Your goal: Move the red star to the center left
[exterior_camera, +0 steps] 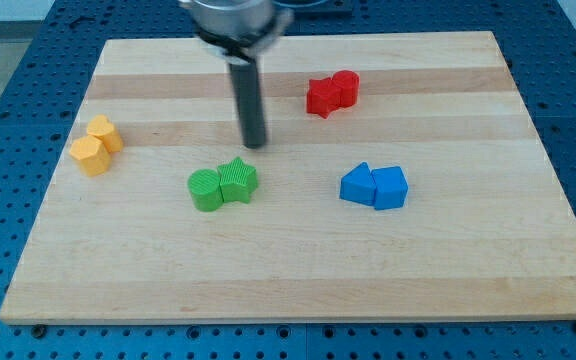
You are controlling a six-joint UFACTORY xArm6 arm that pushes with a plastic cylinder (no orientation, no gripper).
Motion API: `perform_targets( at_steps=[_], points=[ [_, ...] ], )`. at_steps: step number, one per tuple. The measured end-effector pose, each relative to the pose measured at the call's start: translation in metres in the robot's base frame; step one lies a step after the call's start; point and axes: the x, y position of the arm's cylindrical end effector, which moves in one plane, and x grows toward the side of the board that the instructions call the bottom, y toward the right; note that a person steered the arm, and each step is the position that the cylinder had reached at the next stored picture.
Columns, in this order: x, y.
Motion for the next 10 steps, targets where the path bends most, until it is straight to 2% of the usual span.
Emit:
perform_targets(
  at_steps=[1, 2, 3, 4, 7, 9, 10],
  points=[
    [-0.014, 0.075],
    [-0.067, 0.149],
    [-0.118, 0.155],
    [-0.118, 0.107],
    [-0.063, 0.037],
    [-0.062, -0.019],
    [-0.077, -0.045]
  ],
)
